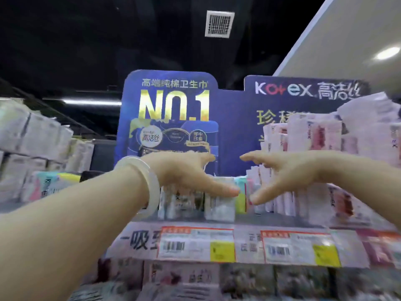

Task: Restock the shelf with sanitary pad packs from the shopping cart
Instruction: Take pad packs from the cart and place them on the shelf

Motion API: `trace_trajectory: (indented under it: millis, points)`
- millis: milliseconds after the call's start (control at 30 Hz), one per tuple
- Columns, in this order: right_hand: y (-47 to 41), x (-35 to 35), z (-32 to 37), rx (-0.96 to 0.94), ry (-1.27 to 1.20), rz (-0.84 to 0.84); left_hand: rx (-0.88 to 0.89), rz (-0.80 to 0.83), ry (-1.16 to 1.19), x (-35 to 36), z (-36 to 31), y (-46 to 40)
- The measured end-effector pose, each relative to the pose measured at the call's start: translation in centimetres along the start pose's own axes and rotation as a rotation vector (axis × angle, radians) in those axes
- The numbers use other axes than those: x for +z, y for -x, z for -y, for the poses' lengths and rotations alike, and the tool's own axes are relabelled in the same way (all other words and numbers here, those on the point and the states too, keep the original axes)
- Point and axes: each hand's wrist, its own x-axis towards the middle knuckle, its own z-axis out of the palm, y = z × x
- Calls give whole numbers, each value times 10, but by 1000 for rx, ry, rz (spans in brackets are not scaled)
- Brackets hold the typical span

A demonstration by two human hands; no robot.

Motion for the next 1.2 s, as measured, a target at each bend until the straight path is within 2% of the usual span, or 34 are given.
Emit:
trace_trajectory:
  millis: [100,233,333,400,600,733,933,1200]
  points:
    - [-28,8,2,-15,23,51,-59,92,-105,0,-11,-16]
    - [-50,18,2,68,14,182,-109,269,-203,-1,-10,-25]
    - [-55,26,4,10,-201,305,-130,319,-203,-3,1,-25]
    - [-59,27,5,-64,-321,288,-110,327,-187,-4,5,-25]
    - [-65,36,10,-171,-437,205,-75,248,-132,-9,17,-14]
    - [-61,38,12,-233,-474,184,-78,253,4,-7,21,-8]
    - [-60,47,10,-298,-500,53,-10,54,97,2,29,-5]
    - [-55,32,18,-380,-525,-43,55,-173,88,-12,23,15]
